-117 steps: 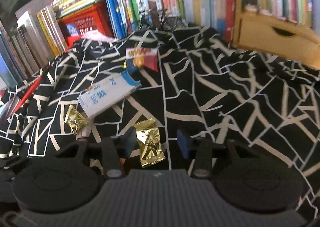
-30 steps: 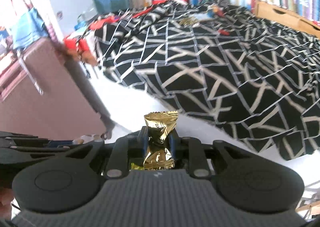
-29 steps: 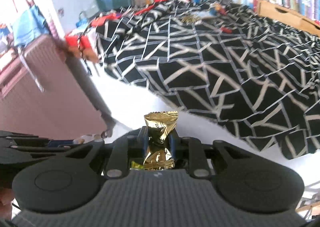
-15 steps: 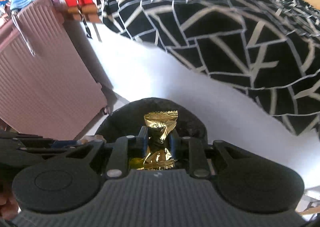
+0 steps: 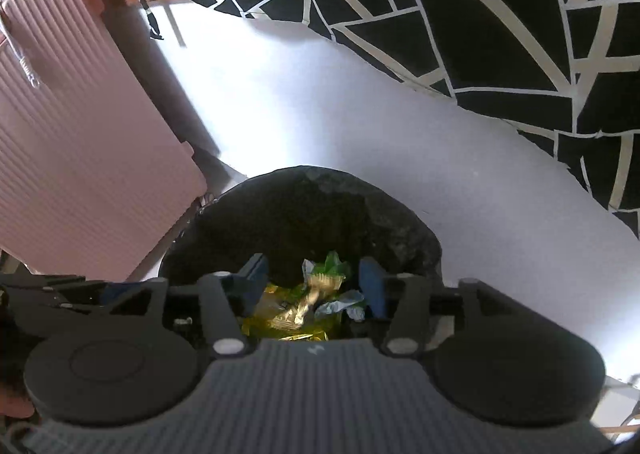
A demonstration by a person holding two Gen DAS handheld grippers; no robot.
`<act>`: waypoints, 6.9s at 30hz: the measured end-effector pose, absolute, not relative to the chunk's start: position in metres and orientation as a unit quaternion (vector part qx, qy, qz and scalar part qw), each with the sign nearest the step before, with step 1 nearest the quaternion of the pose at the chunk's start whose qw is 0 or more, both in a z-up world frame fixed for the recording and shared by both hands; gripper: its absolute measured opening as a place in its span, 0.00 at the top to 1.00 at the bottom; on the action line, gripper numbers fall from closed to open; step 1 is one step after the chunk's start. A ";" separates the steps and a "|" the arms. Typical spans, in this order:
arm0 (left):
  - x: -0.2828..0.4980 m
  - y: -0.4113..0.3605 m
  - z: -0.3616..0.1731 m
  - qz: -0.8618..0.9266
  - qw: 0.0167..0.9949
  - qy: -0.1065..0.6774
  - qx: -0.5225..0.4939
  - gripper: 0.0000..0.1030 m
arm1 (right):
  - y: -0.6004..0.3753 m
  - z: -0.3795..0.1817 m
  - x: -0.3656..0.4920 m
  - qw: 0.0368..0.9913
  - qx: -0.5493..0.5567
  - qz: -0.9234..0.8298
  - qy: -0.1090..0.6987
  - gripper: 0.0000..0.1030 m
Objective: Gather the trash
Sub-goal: 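Open both tools to drop the clear wrapper and gold candy into the bin, then move both empty tools back to the bed, then grasp a gold candy with the left tool while the right tool grasps the red piece, then carry the gold candy and red piece down over the trash bin, then open both tools to drop the gold candy and red piece into the bin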
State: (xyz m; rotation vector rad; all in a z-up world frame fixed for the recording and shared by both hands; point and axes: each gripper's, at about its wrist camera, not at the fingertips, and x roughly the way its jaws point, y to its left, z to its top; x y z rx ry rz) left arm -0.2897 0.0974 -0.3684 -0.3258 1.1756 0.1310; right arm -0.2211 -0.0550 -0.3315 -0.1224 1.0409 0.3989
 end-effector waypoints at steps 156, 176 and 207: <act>-0.172 0.032 -0.043 0.019 0.878 0.463 -0.118 0.87 | -0.134 -0.036 -0.142 0.940 -0.043 0.078 0.329 0.87; -0.335 0.031 -0.092 0.088 0.849 0.499 -0.154 0.87 | -0.116 -0.080 -0.271 0.908 -0.058 0.172 0.378 0.87; -0.279 0.086 -0.323 0.089 0.817 0.546 -0.165 0.58 | -0.060 -0.290 -0.222 0.860 -0.061 0.223 0.455 0.56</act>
